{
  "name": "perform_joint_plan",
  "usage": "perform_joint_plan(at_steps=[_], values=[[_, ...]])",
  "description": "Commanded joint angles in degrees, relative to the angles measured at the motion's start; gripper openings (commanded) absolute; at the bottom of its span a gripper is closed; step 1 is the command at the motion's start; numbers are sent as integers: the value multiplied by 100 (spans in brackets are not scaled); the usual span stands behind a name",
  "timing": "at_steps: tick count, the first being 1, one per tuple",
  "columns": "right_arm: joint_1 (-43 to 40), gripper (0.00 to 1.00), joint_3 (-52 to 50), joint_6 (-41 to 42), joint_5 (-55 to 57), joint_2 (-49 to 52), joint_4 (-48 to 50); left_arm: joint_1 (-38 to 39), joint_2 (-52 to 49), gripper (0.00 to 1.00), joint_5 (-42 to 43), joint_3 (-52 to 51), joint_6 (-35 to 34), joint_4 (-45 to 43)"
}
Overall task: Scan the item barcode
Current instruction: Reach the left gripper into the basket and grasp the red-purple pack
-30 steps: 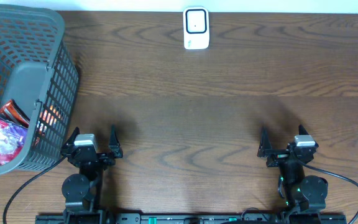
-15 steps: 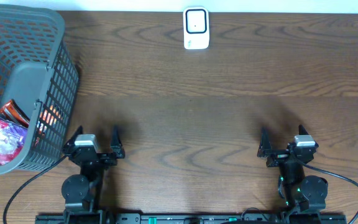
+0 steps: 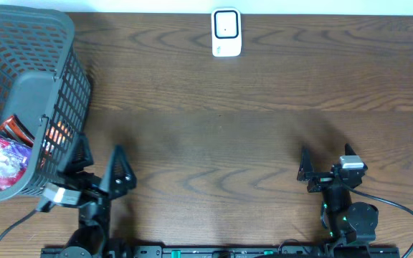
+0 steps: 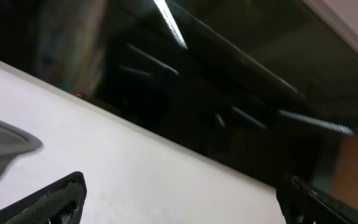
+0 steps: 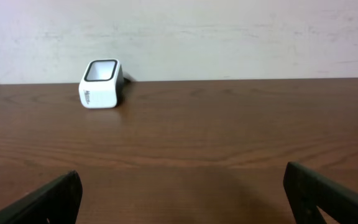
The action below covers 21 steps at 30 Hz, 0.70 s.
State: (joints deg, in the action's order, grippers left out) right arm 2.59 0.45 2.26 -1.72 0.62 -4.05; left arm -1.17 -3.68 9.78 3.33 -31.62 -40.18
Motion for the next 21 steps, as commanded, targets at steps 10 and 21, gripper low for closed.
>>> perform_joint_plan(at_steps=[10, 21], values=[[-39, 99, -13, -83, 11, -33, -22, -179, -3672, 98, -382, 4599, 2752, 955], [-39, 99, -13, -83, 11, -33, -22, -3289, -7552, 98, -254, 10413, 3001, 8146]])
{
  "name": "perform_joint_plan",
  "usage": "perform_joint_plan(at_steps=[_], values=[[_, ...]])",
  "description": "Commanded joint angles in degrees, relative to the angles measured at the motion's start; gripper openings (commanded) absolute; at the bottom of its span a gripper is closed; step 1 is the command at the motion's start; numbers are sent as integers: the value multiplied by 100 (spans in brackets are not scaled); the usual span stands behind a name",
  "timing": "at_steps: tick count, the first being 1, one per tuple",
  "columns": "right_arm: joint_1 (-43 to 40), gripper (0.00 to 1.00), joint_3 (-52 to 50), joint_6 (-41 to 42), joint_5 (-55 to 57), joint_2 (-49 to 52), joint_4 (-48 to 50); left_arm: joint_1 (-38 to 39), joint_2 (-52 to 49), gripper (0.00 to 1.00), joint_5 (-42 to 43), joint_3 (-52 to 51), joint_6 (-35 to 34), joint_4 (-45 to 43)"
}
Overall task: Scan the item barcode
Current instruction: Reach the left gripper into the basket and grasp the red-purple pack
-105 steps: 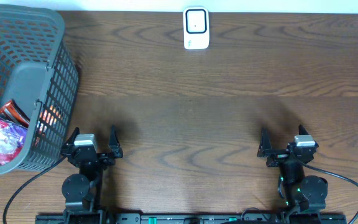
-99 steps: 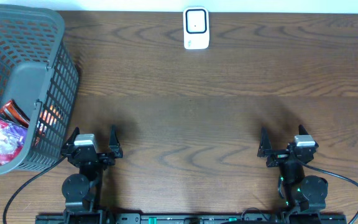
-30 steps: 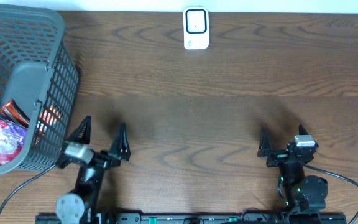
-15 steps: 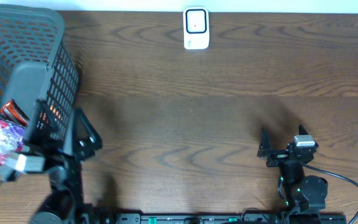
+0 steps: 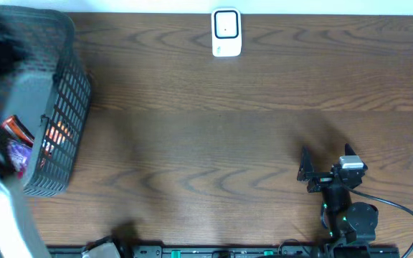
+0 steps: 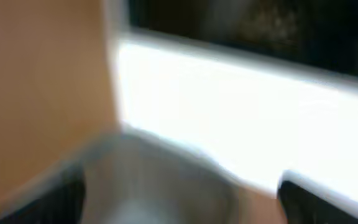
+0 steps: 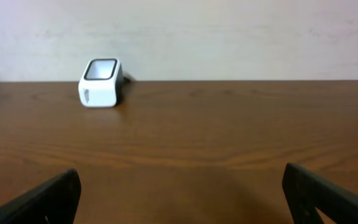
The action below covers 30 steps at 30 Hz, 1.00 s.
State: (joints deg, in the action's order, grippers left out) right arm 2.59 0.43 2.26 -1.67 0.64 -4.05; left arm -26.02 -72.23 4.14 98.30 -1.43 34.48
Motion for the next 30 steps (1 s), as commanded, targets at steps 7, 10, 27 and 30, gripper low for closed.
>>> perform_joint_plan(at_steps=[7, 10, 27, 30], values=[[-39, 99, -11, -83, 7, -35, -22, -1657, -1580, 98, 1281, 1005, -214, 2118], [-39, 99, -11, -83, 7, -35, -22, -1552, -1947, 98, -46, 892, -857, 2479], [-39, 99, -11, -83, 7, -35, -22, -599, -3097, 98, -3263, -562, -3045, 2820], [-39, 99, -11, -83, 7, -35, -22, -603, -3158, 98, -3353, -798, -3080, 2496]])
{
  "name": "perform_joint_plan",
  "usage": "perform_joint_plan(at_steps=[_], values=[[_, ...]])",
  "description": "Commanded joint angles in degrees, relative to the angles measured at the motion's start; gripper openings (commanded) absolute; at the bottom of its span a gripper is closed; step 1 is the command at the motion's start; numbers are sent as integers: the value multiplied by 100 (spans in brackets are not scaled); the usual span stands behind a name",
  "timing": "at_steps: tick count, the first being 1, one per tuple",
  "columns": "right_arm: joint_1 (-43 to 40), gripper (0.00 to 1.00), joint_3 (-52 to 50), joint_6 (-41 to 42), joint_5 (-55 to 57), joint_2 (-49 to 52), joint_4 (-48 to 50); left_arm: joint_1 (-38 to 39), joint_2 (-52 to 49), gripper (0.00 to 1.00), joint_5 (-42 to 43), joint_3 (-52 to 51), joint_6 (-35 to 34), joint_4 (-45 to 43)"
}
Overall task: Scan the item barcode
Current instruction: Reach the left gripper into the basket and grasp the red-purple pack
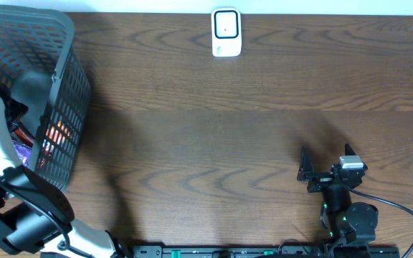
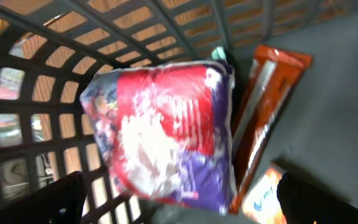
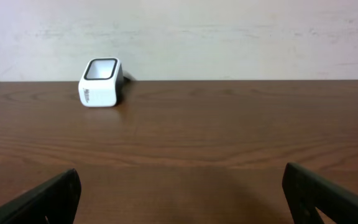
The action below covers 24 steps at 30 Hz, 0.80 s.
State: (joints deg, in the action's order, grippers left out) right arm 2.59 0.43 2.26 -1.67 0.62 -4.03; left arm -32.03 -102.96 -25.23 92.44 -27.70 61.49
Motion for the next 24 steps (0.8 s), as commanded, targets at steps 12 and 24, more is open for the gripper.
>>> perform_joint_plan(at_steps=[12, 24], values=[[-39, 99, -11, -83, 7, -33, -24, -4, -114, 98, -621, -1377, -409, -1749], [-39, 99, -11, -83, 7, -33, -24, -31, -627, 76, -737, -1574, -330, -1731]])
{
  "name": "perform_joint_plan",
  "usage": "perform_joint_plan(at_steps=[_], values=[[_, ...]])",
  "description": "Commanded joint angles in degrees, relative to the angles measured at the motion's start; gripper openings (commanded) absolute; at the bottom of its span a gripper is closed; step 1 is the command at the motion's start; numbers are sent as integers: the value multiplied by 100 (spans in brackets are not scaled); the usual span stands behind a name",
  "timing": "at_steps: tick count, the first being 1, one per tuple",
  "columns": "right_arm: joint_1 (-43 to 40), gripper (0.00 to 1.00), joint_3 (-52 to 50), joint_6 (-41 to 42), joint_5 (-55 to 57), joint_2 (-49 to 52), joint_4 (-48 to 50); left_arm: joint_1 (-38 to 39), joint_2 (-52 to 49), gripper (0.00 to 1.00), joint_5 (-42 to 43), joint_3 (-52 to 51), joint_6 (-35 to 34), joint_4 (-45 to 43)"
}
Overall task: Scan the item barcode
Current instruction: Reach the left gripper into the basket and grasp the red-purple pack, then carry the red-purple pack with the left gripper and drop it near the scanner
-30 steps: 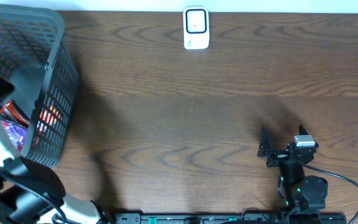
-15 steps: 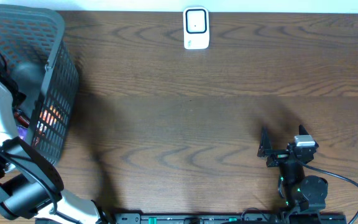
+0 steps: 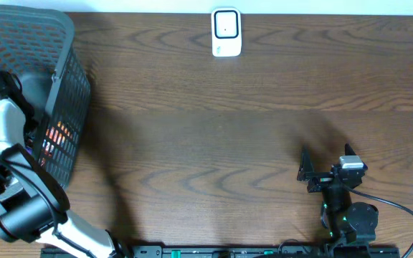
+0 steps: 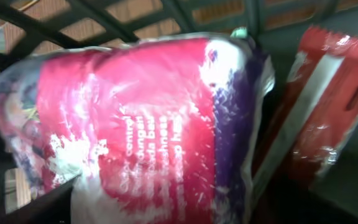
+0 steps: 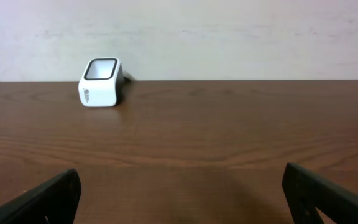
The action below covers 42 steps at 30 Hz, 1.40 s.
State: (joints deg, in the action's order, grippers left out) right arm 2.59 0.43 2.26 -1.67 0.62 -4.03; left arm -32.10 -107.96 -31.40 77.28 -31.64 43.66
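Note:
A red, white and purple snack bag [image 4: 148, 130] fills the left wrist view, lying inside the grey mesh basket [image 3: 63, 43]. My left gripper [image 4: 179, 208] is open right up against it; one dark fingertip [image 4: 45, 202] shows at the lower left, the other is lost in shadow. In the overhead view the left arm [image 3: 6, 118] reaches down into the basket. The white barcode scanner [image 3: 226, 32] stands at the table's far edge, also the scanner [image 5: 101, 83] ahead of my right gripper [image 5: 179, 196], which is open and empty near the front.
A red-orange packet [image 4: 328, 106] lies beside the bag in the basket, and something orange [image 3: 56, 132] glows through the basket's wall. The basket takes up the table's far left corner. A pale wall [image 5: 229, 37] runs behind the scanner.
My left gripper has moved closer to the red and purple bag, which now fills its view. The arm sits lower in the basket. The right arm has not moved.
My left gripper first rested open at the front left beside the basket. Then the arm was lifted out of its rest place. Then it hung over the basket with the bag and packet below. Now it is down at the bag. The right arm stayed still throughout.

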Motion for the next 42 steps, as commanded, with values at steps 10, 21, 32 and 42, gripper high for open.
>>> perform_joint_plan(at_steps=[10, 21, 32, 42], values=[[-39, 99, -11, -83, 7, -33, -24, -28, 437, 7, -120, 98, 354, 190], [-39, 99, -11, -83, 7, -33, -24, -17, 3163, 7, 1816, 258, 348, -789], [-39, 99, -11, -83, 7, -33, -24, 1961, 4321, 8, 3532, 258, 1102, -2704], [-39, 99, -11, -83, 7, -33, -24, 5501, 3768, 8, 3276, 245, 3158, -2704]])
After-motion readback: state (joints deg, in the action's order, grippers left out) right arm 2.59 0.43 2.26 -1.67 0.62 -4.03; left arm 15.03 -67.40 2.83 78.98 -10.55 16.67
